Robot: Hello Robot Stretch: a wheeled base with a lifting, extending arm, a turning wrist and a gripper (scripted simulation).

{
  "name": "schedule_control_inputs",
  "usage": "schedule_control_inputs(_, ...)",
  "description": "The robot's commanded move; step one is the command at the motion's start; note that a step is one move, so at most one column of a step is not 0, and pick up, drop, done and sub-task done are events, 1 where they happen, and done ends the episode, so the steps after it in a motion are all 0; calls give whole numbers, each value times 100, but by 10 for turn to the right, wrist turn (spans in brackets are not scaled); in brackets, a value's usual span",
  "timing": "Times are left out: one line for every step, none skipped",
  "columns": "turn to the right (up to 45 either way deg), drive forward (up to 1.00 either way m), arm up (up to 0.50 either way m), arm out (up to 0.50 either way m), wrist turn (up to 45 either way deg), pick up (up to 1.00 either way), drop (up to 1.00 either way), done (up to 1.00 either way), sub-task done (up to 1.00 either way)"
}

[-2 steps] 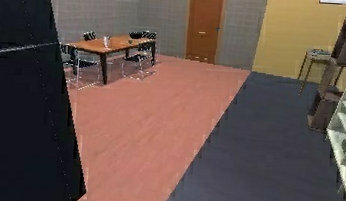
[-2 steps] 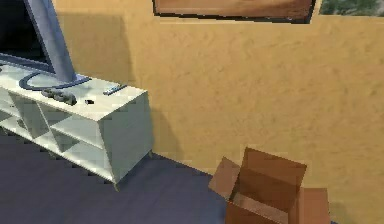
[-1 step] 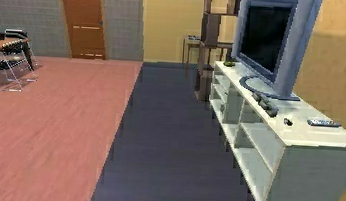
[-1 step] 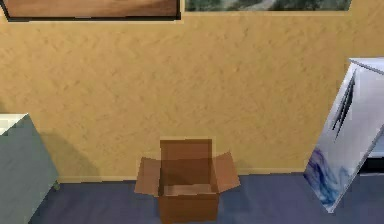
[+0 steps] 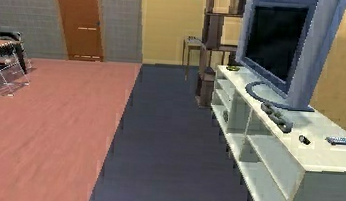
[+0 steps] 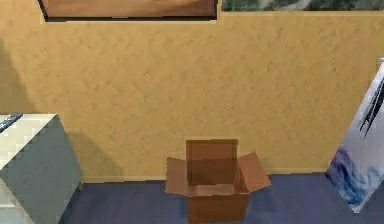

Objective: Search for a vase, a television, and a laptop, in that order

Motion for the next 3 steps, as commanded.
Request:
schedule_control_inputs(0, 100, 0, 0, 0, 0, 0, 0, 0)
schedule_control_inputs(0, 70, 0, 0, 0, 0, 0, 0, 0)
schedule_control_inputs(420, 0, 0, 0, 0, 0, 0, 0, 0)
